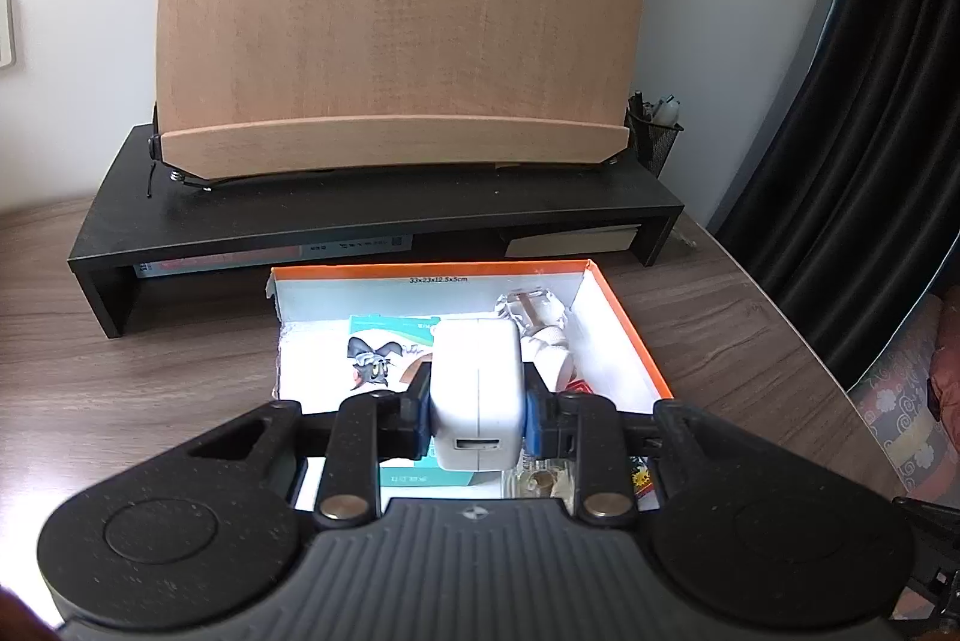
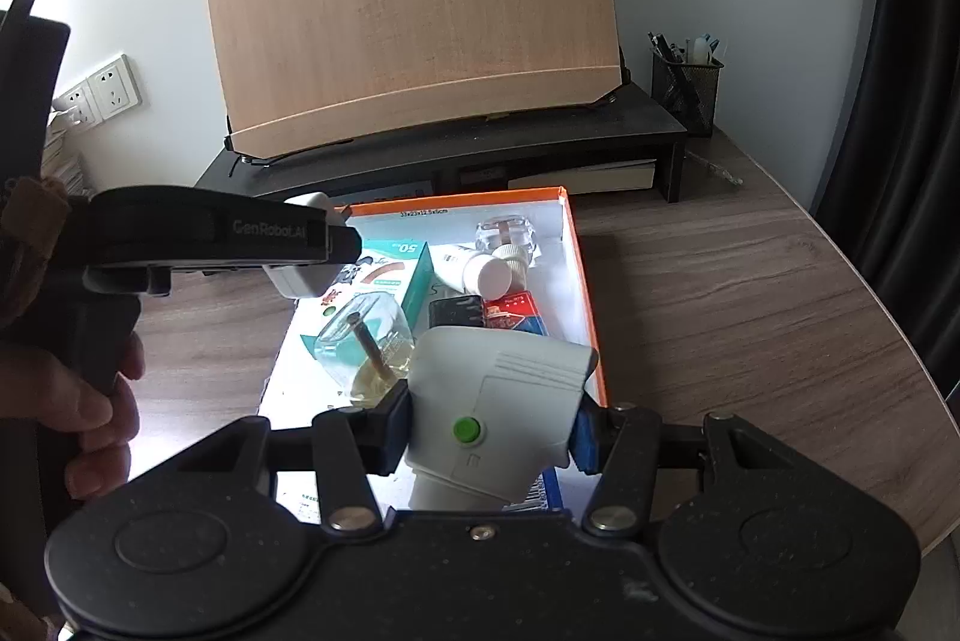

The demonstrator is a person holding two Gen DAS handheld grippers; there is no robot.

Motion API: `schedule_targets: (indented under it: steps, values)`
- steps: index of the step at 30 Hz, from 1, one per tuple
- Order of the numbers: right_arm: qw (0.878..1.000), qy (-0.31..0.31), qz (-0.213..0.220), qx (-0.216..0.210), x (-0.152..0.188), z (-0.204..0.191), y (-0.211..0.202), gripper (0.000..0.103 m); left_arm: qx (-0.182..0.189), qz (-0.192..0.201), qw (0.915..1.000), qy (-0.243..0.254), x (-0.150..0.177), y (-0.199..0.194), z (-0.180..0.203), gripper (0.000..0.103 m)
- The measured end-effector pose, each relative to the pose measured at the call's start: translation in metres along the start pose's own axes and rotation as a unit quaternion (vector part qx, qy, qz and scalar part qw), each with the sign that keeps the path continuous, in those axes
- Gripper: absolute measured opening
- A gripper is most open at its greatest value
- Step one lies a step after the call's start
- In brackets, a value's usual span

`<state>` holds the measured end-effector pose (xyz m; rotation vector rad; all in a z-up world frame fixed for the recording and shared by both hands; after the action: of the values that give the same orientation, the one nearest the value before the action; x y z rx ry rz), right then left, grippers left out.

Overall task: Organize rigid objects
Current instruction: 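Carry the charger cube and white plug over the tray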

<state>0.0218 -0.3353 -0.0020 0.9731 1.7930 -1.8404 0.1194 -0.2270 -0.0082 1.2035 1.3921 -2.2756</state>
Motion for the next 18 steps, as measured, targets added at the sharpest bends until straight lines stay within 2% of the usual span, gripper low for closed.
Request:
schedule_targets:
  steps: [18]
  values:
    - [1.000,-0.004,-0.006,0.000,-0.001,-0.006,0.008,0.062,0.010,-0.007,0.9999,0.003,-0.006,0.012,-0.002,0.029]
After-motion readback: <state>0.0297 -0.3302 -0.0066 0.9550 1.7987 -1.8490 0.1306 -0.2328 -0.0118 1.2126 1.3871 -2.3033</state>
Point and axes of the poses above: each gripper's, at about its wrist camera, not at the fingertips, and y roughly the way its jaws point, z to its right, x to its underside, the point moved 5 cm from there along y, roughly the way its jaws point, and after that the axes turned 5 degrees about x, right-handed, at the moved point
